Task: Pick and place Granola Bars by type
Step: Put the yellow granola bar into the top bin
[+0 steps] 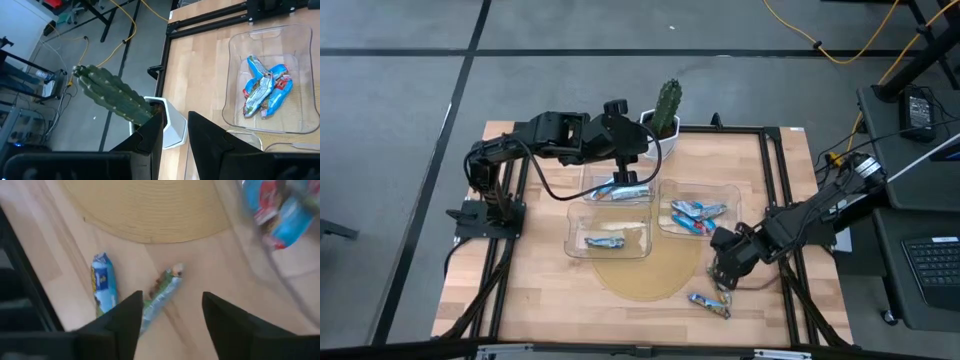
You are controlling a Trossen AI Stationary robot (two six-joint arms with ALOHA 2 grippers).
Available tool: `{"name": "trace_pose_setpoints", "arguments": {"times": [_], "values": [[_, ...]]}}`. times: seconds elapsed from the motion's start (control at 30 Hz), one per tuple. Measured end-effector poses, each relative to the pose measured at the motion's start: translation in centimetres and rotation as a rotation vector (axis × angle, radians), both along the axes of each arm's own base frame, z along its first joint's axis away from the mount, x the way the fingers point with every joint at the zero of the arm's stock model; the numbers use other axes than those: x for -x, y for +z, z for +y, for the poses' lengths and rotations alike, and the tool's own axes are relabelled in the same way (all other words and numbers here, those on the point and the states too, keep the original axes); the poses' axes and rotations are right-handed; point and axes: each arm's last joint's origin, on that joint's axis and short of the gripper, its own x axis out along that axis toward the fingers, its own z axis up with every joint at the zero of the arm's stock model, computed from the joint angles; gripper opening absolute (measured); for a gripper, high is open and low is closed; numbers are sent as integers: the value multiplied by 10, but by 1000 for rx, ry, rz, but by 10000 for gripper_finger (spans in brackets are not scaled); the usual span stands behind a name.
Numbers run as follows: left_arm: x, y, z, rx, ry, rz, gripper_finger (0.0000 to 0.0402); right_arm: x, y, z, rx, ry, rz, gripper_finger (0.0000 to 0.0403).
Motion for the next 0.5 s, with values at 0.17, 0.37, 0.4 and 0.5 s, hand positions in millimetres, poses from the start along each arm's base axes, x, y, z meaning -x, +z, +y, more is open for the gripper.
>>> {"name": "trace_pose_setpoints", "arguments": {"times": [0.17,0.37,0.4,0.5], "values": [[0,0,-1,11,-14,0,84,0,-21,1,-97,-118,6,265],[0,0,-1,18,-22,0,84,1,-38,1,-155,-217,-5,288],[0,0,-1,18,-23,0,84,2,-41,0,-160,-231,-5,288],[0,0,-1,21,-25,0,84,1,-47,0,-168,-255,-3,288]]}}
